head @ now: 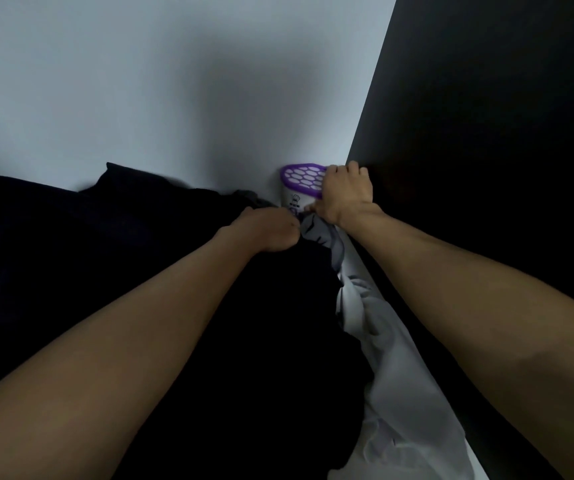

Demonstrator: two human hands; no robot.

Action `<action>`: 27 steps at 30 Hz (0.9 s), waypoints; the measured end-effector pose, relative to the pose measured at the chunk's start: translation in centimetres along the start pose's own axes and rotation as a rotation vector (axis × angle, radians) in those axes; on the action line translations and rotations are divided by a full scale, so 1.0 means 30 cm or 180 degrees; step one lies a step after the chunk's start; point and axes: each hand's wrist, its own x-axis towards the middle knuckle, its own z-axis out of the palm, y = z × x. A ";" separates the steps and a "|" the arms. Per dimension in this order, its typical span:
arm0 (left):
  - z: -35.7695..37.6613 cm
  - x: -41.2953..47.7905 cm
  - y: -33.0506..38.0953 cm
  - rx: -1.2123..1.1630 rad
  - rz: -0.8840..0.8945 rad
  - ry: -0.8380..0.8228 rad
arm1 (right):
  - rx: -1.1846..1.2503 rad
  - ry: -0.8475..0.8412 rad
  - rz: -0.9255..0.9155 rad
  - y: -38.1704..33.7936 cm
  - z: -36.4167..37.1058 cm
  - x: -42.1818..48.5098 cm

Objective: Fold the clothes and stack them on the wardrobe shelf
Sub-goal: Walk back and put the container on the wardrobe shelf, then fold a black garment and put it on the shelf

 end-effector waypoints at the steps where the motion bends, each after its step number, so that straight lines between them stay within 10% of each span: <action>1: 0.001 -0.005 0.001 -0.0054 -0.0029 0.0113 | -0.0014 -0.0102 -0.0001 -0.001 -0.008 0.005; 10: -0.014 -0.111 0.014 -0.0152 -0.0118 0.1164 | 0.0516 -0.0799 0.0224 -0.014 -0.095 -0.016; 27: -0.125 -0.804 0.017 -0.0421 -0.0415 0.2324 | 0.2883 0.0141 -0.0114 -0.277 -0.379 -0.602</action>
